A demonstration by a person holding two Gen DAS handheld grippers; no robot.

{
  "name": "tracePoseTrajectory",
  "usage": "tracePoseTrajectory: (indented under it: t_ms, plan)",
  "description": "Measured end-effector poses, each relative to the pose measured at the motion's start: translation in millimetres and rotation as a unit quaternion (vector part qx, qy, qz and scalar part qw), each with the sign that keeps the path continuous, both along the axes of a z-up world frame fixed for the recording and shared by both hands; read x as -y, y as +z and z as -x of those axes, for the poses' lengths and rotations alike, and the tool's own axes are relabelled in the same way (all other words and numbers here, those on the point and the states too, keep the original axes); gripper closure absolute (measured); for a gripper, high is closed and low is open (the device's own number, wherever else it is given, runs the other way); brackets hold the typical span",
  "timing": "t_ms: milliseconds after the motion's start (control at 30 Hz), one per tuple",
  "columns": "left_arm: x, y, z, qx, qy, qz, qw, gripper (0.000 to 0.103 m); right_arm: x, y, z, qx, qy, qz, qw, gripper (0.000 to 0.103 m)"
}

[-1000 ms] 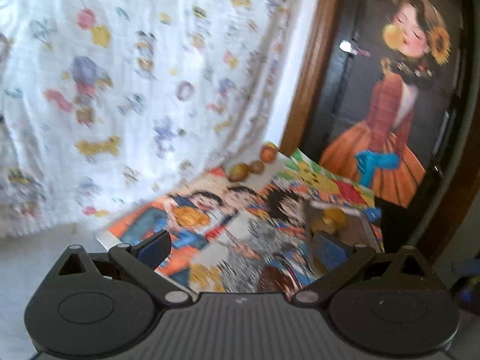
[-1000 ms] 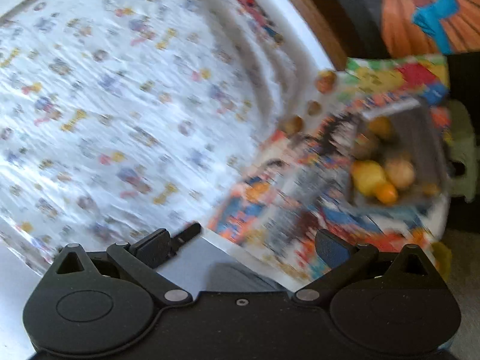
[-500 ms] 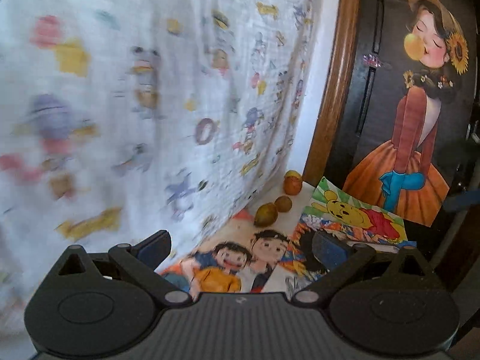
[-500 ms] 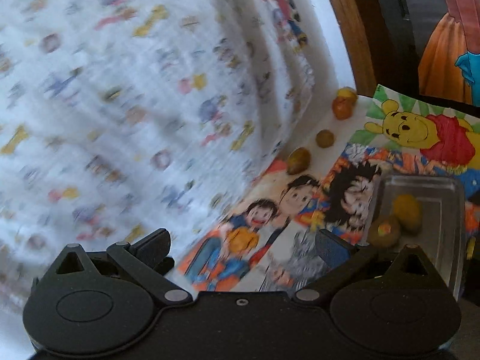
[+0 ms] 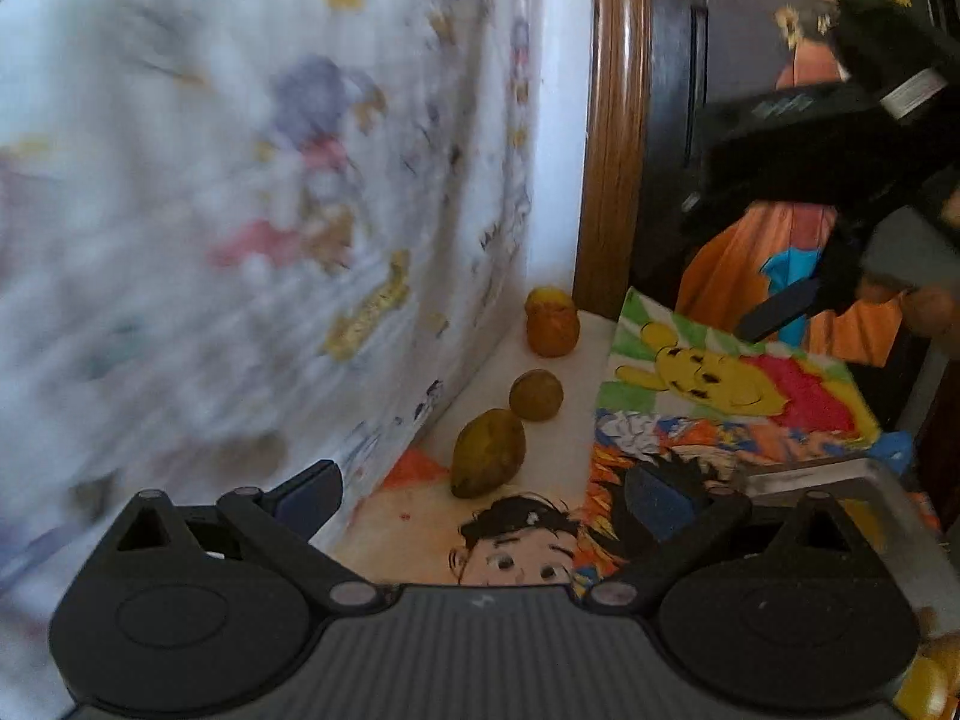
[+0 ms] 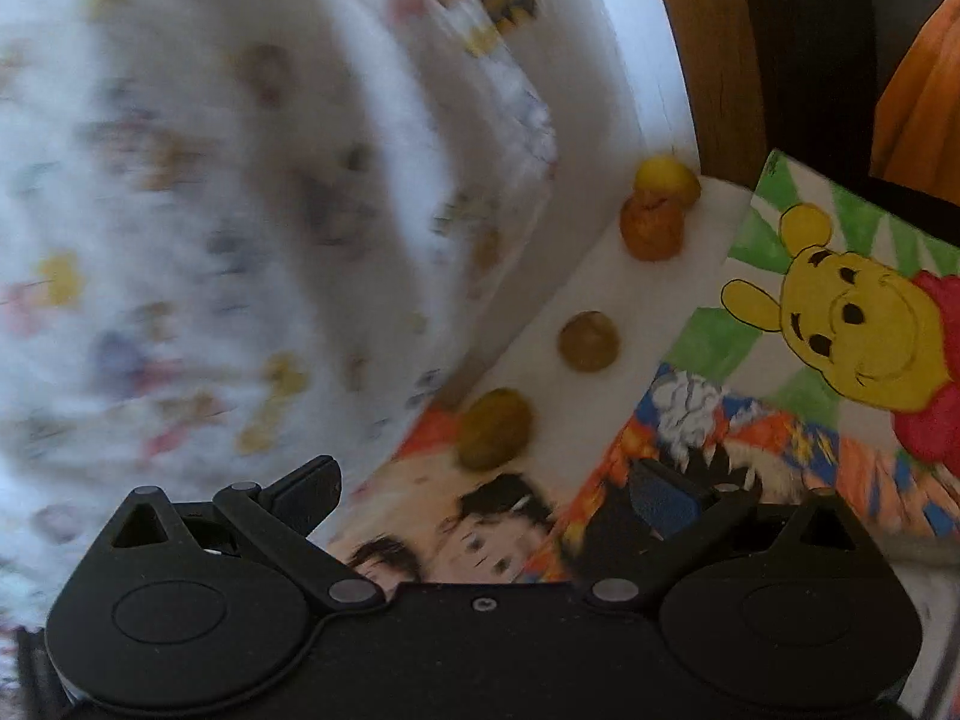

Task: Organize fruits
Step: 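Withdraw both tools from the tray toward the remaining fruits, then grasp the brown pear with the left tool while the right tool grasps a round brown fruit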

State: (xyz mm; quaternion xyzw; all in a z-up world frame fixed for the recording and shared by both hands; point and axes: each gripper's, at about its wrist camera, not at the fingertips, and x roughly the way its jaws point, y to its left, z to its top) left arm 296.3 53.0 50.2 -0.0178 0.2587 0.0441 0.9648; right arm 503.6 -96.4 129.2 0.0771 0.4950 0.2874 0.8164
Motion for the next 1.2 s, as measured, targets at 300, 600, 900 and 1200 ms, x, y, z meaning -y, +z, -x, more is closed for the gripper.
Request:
tracePoseTrajectory:
  t_ms: [300,600,900,1200]
  plan:
    - [-6,-51,-78,-0.009,0.011,-0.016,0.9998,0.001,-27,-87,-87,-0.006,0.01,0.005,1.0,0.008]
    - [-1,-83,-113,-0.026,0.007,-0.036,0.999,0.013,-46,-130,-114,0.027,0.006,0.044,0.999,0.028]
    - [1,-94,-140,-0.041,0.004,-0.019,0.999,0.019,-51,-144,-126,0.044,0.011,0.046,0.998,0.042]
    - [0,-100,-159,-0.062,0.009,0.0,0.998,0.038,-58,-151,-125,0.059,0.015,0.056,0.997,0.051]
